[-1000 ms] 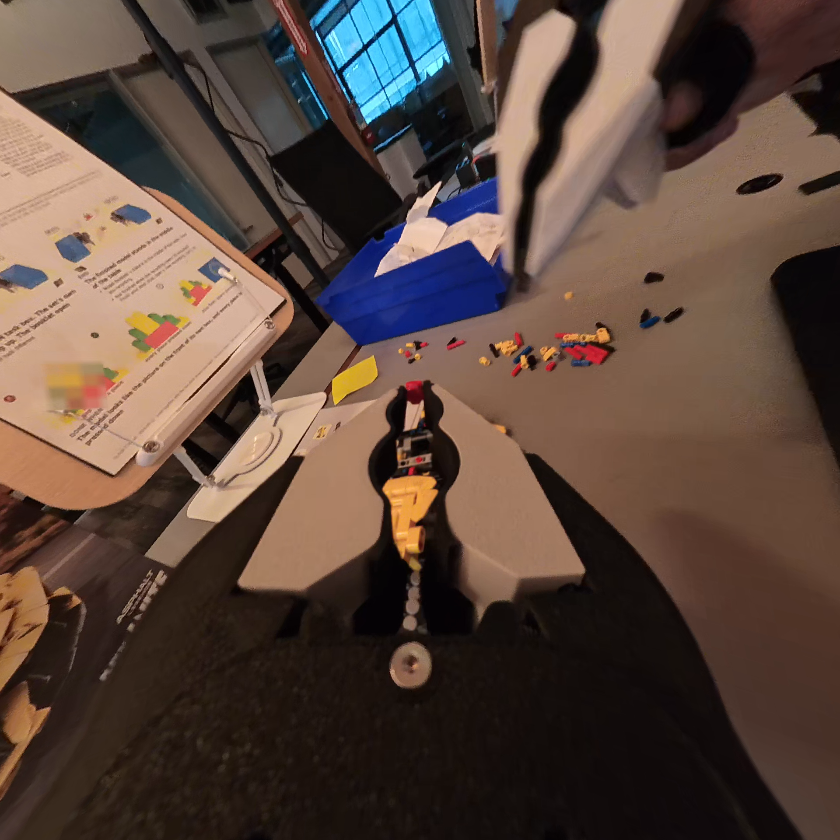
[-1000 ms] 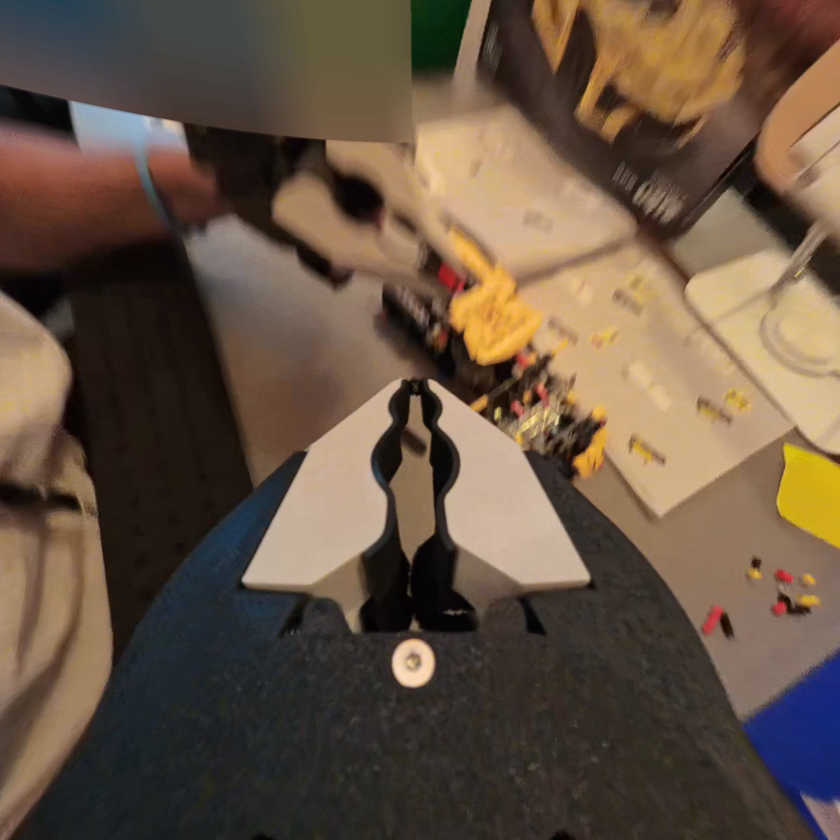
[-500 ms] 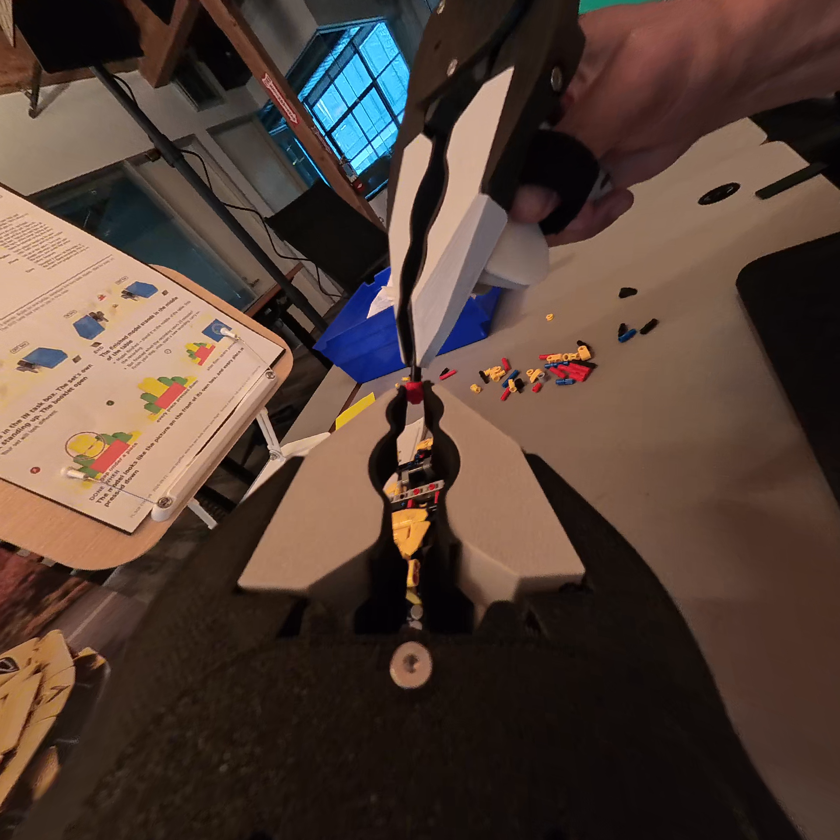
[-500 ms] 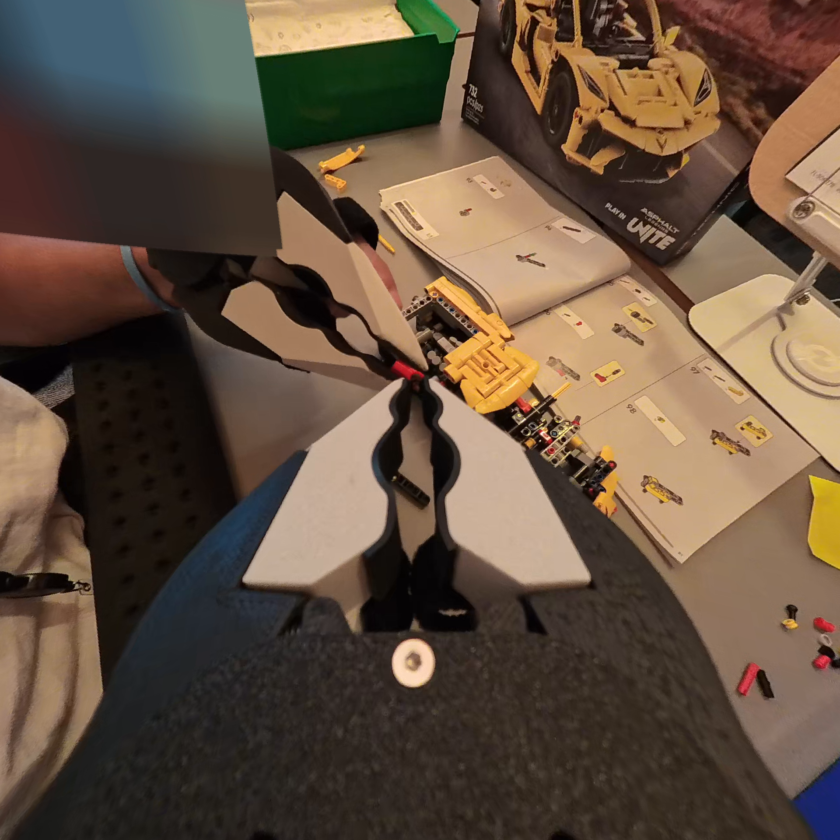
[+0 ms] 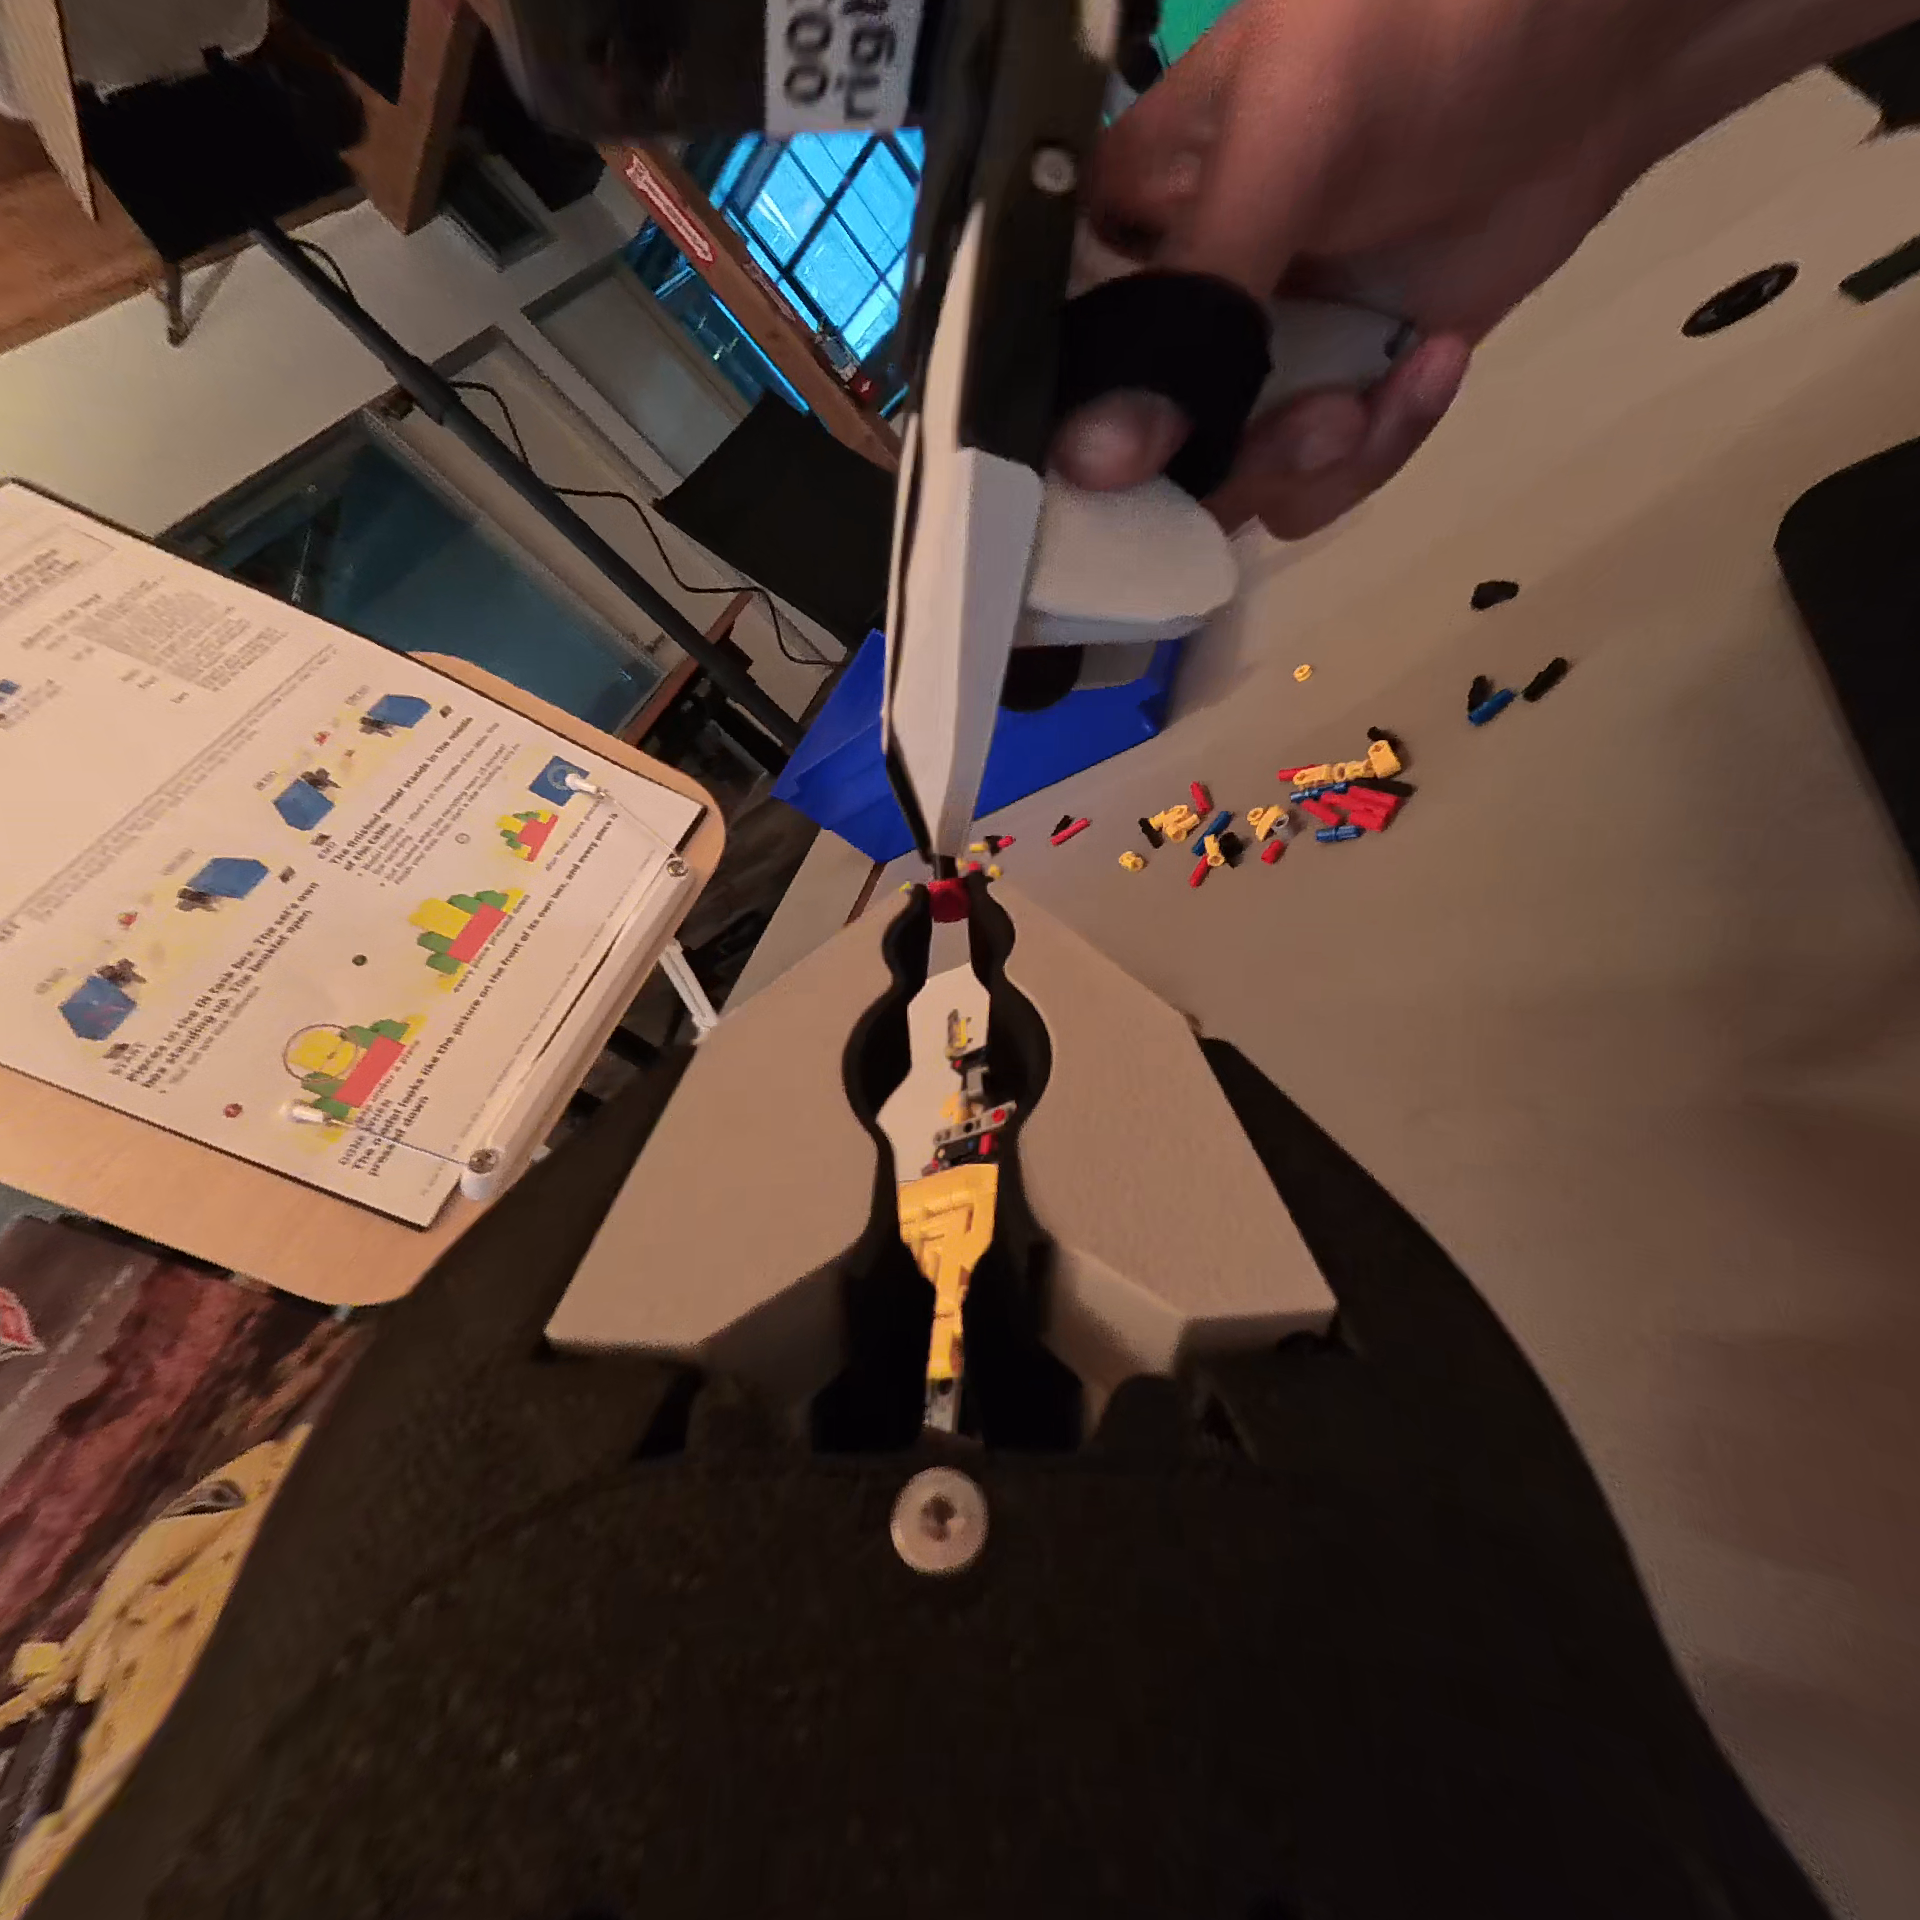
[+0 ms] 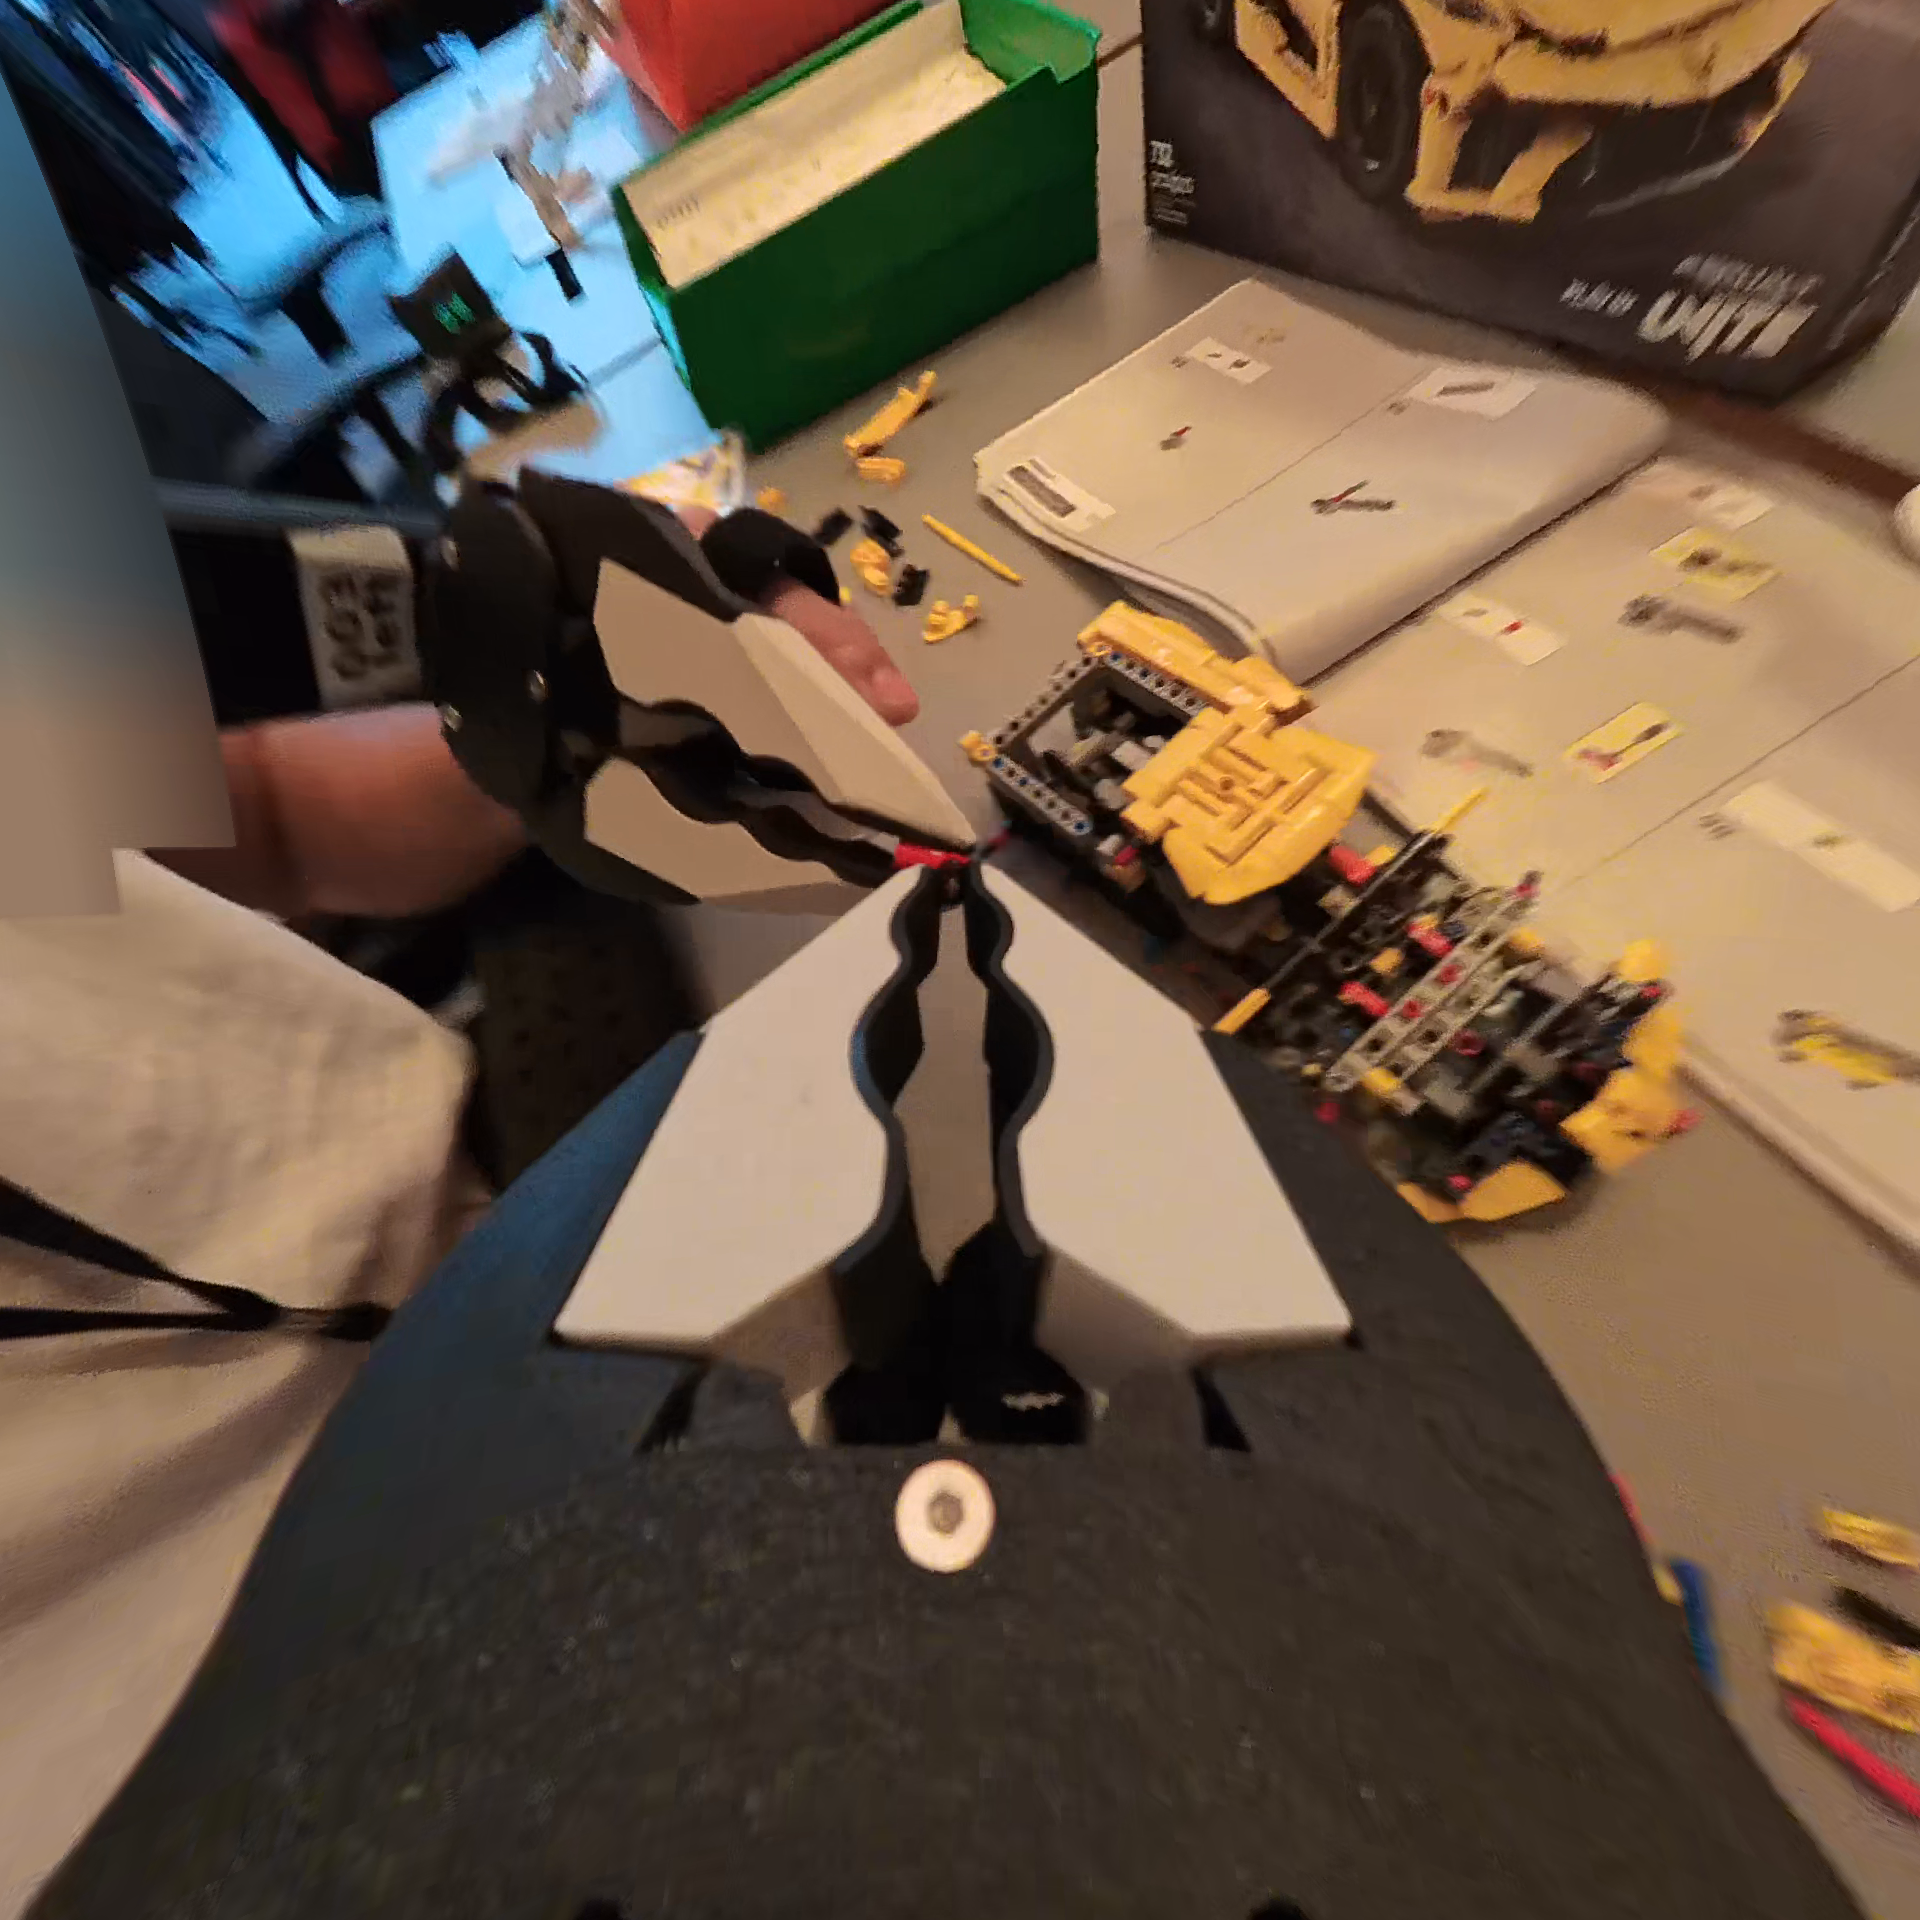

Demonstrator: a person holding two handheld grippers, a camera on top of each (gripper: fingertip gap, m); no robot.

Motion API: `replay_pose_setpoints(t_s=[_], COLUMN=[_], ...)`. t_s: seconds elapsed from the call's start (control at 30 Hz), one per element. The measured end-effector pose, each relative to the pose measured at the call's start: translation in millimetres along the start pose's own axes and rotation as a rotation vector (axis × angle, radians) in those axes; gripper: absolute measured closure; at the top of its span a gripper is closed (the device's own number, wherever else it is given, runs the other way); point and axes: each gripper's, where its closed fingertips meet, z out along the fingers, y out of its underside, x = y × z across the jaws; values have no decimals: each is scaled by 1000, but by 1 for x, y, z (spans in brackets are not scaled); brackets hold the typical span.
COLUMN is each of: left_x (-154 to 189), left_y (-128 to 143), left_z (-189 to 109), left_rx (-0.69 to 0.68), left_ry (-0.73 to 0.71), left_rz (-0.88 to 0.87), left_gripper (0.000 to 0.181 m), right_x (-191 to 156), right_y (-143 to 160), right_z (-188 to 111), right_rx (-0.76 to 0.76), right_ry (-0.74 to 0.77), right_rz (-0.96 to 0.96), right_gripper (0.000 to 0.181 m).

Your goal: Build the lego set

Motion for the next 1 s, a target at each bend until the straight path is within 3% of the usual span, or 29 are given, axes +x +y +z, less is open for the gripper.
replay_pose_setpoints(t_s=[0.13, 0.23, 0.37, 0.43, 0.53, 0.6, 0.67, 0.8, 0.87, 1.0], left_x=[8, 7, 4, 0, -6, -16, -17, -16, -15, -11], left_y=[4, -2, -1, -7, -14, -15, -13, -10, -14, -18], left_z=[3, 3, 3, 1, -3, -5, -3, -1, -3, -4], left_rx=[-40, -22, -9, 40, 118, 177, 210, 275, 324, 352], left_ry=[7, 7, -5, -1, 60, 110, 203, 354, 439, 538], left_rz=[73, 33, 12, -43, -277, -513, -756, -1128, -1274, -1387], left_gripper=[175, 175, 175, 175, 175, 175, 175, 175, 175, 175], right_x=[3, 0, 2, -2, -6, -6, 9, 7, 5, 6], right_y=[10, 9, 6, -1, -12, -11, -5, -18, -18, -12], right_z=[1, 1, 1, -3, -10, -9, -4, 2, 5, 7], right_rx=[-37, -8, 17, 74, 197, 239, 174, 133, 100, 36], right_ry=[-57, -78, 14, -30, -136, -15, 231, 419, 422, 425], right_rz=[65, 54, -32, 2, 51, -181, -389, -625, -695, -774], right_gripper=[178, 178, 177, 177, 142, 129, 122, 126, 142, 161])
